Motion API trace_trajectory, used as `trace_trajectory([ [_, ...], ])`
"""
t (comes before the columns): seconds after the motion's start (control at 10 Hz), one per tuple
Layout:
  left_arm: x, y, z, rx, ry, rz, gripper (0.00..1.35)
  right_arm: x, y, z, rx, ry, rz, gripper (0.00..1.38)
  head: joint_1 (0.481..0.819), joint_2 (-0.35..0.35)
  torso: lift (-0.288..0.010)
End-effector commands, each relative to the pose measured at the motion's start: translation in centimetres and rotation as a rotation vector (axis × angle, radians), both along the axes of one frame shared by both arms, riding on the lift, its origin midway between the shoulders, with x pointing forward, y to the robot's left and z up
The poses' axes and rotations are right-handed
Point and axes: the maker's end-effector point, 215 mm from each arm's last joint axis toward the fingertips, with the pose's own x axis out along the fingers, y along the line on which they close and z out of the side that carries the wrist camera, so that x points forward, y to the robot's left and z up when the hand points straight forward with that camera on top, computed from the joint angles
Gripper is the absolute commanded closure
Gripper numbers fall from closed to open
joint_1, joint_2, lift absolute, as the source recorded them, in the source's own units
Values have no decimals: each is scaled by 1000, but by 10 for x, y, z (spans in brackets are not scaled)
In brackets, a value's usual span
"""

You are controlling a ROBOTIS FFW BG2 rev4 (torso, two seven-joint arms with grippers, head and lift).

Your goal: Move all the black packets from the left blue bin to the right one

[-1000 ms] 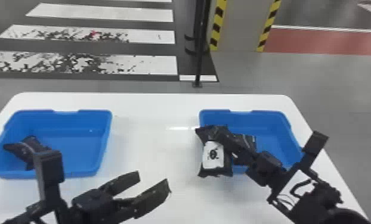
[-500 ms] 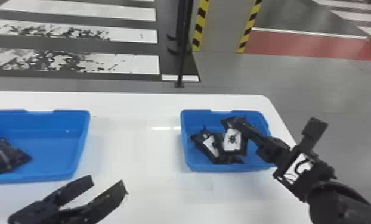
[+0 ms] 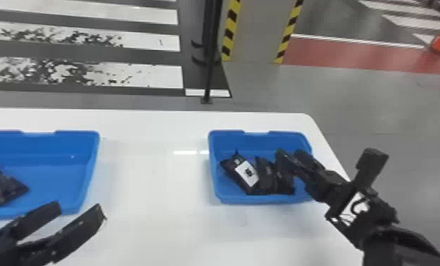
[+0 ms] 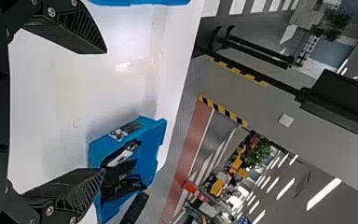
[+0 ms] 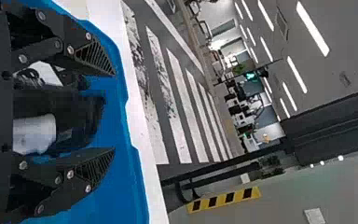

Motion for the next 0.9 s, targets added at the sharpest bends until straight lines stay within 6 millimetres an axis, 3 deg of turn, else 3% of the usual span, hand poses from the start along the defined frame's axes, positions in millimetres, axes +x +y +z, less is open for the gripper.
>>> trace_trajectory([
  [0.0, 9, 36, 3, 57, -18, 66, 145, -38, 11, 13, -75, -39, -12, 292, 695, -167, -140],
  [0.2, 14, 107, -1, 190, -3, 191, 145, -92, 28, 38, -160, -96, -29, 292, 695, -110, -140],
  [0.5, 20, 205, -2, 354, 34, 383, 145, -149, 59, 71, -168, -136, -6, 292, 695, 100, -140],
  [0.7, 31, 254, -10, 399, 68, 493, 147, -180, 73, 64, -116, -83, 9, 292, 695, 209, -140],
  [0.8, 40, 268, -16, 398, 84, 516, 147, -192, 84, 57, -79, -51, 22, 292, 695, 270, -140],
])
